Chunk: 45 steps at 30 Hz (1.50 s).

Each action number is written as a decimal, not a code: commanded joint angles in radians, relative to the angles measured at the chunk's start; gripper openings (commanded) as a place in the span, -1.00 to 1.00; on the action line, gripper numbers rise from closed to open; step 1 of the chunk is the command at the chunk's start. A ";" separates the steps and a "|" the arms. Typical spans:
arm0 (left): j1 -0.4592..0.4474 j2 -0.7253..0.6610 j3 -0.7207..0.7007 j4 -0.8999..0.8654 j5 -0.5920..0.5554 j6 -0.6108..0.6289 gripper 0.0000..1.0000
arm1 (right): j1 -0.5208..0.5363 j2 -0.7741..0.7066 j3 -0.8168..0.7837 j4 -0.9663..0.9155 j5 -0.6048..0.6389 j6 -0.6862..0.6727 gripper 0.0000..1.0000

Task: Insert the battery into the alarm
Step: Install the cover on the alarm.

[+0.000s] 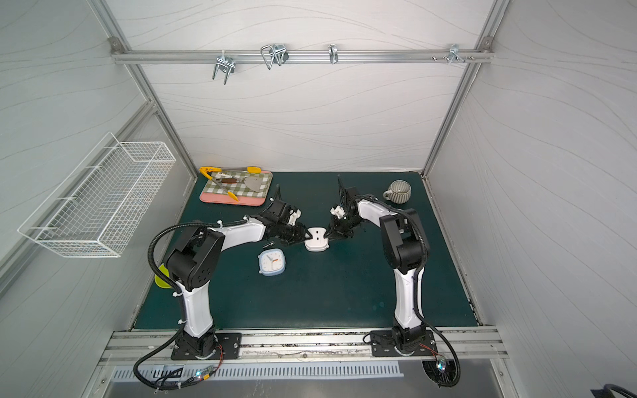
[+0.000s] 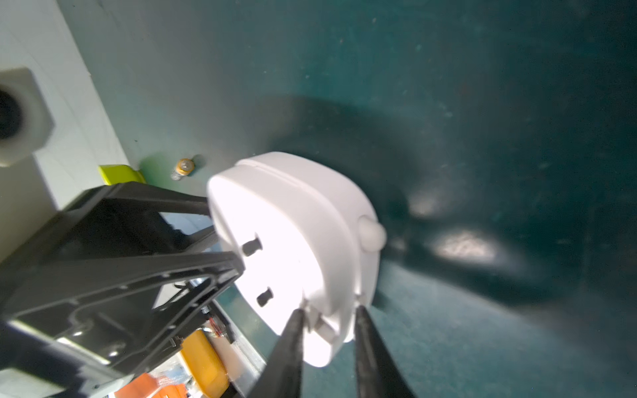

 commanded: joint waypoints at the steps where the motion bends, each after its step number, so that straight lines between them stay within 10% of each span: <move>1: -0.003 0.026 0.035 -0.019 -0.004 -0.001 -0.07 | 0.025 -0.007 -0.021 0.013 0.007 0.008 -0.34; 45: -0.002 0.030 0.031 -0.019 0.002 -0.001 -0.07 | 0.060 -0.010 -0.053 0.034 0.018 0.004 -0.45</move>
